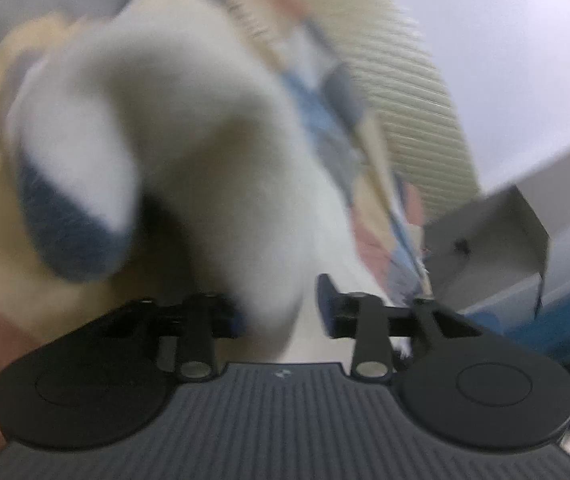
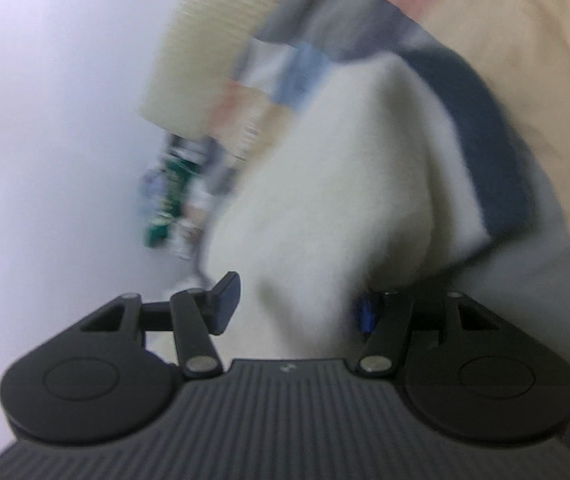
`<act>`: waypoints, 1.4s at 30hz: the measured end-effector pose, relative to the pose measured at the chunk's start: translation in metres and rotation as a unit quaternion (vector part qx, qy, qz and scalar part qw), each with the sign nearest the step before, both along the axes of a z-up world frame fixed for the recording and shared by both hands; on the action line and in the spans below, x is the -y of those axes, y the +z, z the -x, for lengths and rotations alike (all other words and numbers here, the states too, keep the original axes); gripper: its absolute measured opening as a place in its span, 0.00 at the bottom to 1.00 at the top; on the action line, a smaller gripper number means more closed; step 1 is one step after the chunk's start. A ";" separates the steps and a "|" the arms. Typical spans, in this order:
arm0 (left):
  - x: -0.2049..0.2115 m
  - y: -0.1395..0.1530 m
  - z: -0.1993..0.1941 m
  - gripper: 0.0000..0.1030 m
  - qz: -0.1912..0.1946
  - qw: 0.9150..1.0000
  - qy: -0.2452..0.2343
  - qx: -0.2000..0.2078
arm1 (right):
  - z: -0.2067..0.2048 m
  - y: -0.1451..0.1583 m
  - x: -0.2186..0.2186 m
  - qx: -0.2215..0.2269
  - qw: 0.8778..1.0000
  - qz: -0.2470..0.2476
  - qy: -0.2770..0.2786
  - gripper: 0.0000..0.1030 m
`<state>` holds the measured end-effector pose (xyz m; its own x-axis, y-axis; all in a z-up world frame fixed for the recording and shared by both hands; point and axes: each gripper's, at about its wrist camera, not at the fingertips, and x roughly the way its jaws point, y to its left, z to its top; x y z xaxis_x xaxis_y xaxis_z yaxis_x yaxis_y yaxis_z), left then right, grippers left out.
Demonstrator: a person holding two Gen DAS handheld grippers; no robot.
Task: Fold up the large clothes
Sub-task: 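Lift the blanket with both grippers and shake it out in the air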
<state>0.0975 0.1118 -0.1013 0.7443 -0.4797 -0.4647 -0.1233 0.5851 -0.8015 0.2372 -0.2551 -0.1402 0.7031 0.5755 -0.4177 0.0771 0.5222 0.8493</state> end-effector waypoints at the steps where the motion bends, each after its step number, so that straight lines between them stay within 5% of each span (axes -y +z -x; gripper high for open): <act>1: -0.004 -0.005 -0.002 0.57 0.002 1.000 0.016 -0.013 | -0.003 -0.005 -0.001 -0.013 1.000 0.016 0.000 0.55; 7: -0.014 -0.016 -0.017 0.57 -0.016 0.999 0.033 -0.013 | -0.003 -0.009 0.000 -0.001 0.999 0.051 -0.001 0.45; 11: -0.003 -0.003 -0.016 0.26 -0.051 0.998 0.020 0.018 | 0.001 0.002 -0.002 0.034 0.997 0.066 0.009 0.23; 19: 0.014 0.057 0.031 0.17 -0.088 0.981 -0.001 0.171 | 0.035 0.052 0.009 0.164 0.985 0.053 -0.016 0.18; 24: 0.012 0.099 0.070 0.17 -0.078 0.971 -0.011 0.226 | 0.061 0.090 0.022 0.221 0.974 0.043 -0.026 0.18; 31: -0.008 0.197 0.106 0.17 -0.063 0.951 -0.008 0.301 | 0.091 0.177 0.017 0.317 0.947 0.040 -0.018 0.17; 42: -0.026 0.410 0.155 0.17 -0.093 0.892 -0.018 0.442 | 0.121 0.368 0.010 0.483 0.875 0.025 -0.016 0.17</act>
